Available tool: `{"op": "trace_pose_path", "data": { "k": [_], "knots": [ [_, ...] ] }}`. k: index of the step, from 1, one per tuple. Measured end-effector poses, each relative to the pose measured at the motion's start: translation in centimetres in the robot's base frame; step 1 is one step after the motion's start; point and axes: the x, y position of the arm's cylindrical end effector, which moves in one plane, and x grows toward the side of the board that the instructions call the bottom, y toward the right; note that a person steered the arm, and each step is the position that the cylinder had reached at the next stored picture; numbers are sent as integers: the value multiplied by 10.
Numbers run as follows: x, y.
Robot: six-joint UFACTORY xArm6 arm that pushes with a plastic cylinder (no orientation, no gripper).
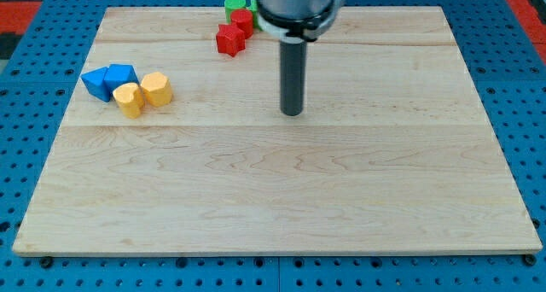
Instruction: Move your arm to the center left
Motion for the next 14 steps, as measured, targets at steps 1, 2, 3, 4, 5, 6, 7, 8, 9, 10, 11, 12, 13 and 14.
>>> {"op": "trace_pose_path", "data": {
  "k": [1, 2, 3, 4, 5, 6, 7, 8, 9, 10, 11, 12, 13, 14],
  "knots": [
    [-42, -31],
    [-45, -70],
    [-45, -76],
    [-45, -98],
    [-45, -121],
    [-44, -119],
    [-40, -89],
    [-40, -73],
    [-40, -73],
    [-39, -73],
    [-39, -73],
    [-39, -73],
    [-36, -69],
    [-36, -67]
  ]
}}
